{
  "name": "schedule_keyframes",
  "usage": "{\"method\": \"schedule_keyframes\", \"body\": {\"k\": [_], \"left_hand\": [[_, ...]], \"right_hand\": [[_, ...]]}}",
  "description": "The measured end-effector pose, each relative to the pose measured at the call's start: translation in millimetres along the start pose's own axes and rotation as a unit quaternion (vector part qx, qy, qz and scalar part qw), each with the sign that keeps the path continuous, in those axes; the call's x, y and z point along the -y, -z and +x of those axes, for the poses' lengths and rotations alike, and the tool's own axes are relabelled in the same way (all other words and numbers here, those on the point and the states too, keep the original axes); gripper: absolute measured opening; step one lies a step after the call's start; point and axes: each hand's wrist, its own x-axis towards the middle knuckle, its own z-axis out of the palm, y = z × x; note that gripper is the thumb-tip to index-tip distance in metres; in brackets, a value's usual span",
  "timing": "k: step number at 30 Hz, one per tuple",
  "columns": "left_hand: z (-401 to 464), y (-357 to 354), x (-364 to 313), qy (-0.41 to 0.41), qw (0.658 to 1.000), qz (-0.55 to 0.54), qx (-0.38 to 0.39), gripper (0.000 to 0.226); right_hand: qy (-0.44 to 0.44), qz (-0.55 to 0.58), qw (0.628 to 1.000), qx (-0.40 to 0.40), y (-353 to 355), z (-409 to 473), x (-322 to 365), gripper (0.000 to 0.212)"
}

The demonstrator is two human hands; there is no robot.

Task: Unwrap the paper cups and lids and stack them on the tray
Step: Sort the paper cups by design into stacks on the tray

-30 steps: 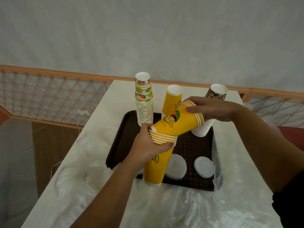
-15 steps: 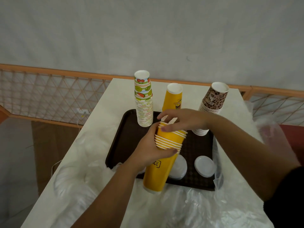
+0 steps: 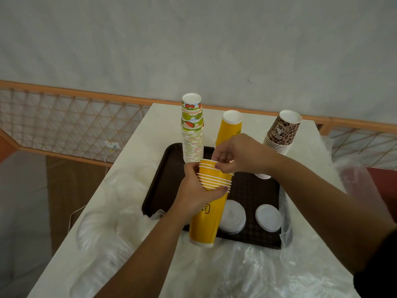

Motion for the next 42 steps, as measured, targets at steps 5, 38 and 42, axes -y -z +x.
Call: {"method": "schedule_keyframes", "body": {"k": [5, 38, 42], "left_hand": [[-4, 0, -4, -0.015, 1.0, 0.002, 0.001, 0.072], [5, 11, 22, 0.035, 0.999, 0.028, -0.021, 0.074], [5, 10, 25, 0.044, 0.998, 0.039, -0.028, 0.076]], "right_hand": [[-0.015, -0.05, 0.993, -0.104, -1, -4, 5, 0.021], [-0.13, 0.197, 0.881, -0.411, -31, 82, -86, 0.073], [-0.151, 0.149, 0.896, -0.391, -33, 79, -93, 0.058]]}}
